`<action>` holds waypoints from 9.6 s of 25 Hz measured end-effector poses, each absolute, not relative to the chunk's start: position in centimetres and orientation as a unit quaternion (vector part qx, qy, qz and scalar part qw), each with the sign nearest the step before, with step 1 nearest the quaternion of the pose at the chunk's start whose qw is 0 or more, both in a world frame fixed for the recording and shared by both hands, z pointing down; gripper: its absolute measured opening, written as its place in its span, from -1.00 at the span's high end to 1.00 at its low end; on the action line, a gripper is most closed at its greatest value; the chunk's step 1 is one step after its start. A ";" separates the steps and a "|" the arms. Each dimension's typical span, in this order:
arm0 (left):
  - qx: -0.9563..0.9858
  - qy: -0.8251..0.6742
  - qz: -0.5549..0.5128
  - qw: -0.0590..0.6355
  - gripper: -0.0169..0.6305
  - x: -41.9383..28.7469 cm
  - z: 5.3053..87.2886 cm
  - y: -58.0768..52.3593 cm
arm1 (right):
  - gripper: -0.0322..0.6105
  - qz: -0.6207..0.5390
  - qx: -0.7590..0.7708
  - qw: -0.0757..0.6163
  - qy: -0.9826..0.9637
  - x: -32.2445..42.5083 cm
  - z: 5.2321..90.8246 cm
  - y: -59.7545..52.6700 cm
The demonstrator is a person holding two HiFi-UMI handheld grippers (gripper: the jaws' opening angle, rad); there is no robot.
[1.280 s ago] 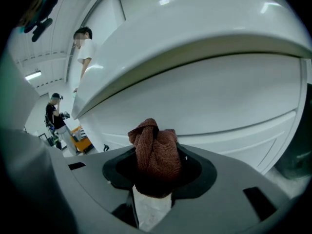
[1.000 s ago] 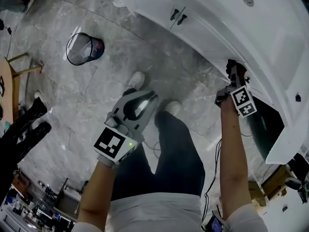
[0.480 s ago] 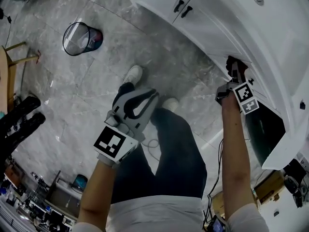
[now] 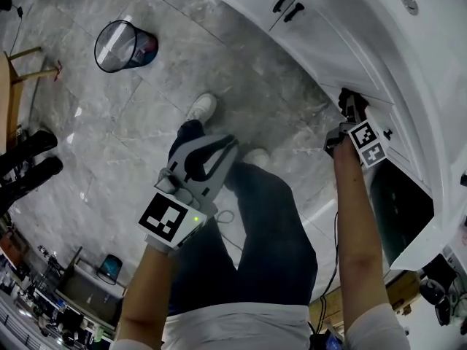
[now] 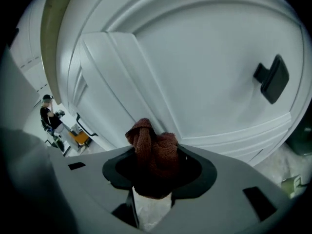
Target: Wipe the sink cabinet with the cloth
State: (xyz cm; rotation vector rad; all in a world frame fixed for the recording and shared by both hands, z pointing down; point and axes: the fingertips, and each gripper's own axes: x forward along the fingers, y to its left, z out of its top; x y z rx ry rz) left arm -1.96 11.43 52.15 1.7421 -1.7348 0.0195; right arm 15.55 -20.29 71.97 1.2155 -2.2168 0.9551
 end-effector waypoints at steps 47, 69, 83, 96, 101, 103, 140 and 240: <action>0.771 -0.543 0.088 0.321 0.91 8.3 53.8 4.0 | 0.39 0.359 0.527 0.222 -0.738 40.4 75.1 -24.1; 0.810 -0.487 0.084 0.316 0.91 9.6 51.0 4.1 | 0.39 0.324 0.555 0.195 -0.741 42.4 65.3 -24.1; 0.829 -0.465 0.066 0.304 0.91 9.4 47.0 5.1 | 0.39 0.274 0.579 0.169 -0.749 43.6 55.9 -24.2; 0.826 -0.471 0.046 0.304 0.91 8.0 46.6 6.2 | 0.40 0.287 0.602 0.124 -0.735 42.1 54.4 -23.8; 0.823 -0.474 0.039 0.310 0.91 6.9 46.8 6.7 | 0.40 0.283 0.605 0.114 -0.736 40.5 54.0 -23.5; 0.822 -0.475 0.037 0.311 0.91 6.5 46.8 6.8 | 0.40 0.276 0.592 0.118 -0.748 38.5 53.9 -23.3; 0.807 -0.493 0.030 0.324 0.91 -3.4 48.5 7.6 | 0.40 0.349 0.517 0.099 -0.775 17.1 57.4 -19.5; 0.816 -0.476 0.043 0.326 0.91 4.8 47.8 6.2 | 0.41 0.329 0.555 0.171 -0.745 33.1 60.3 -23.2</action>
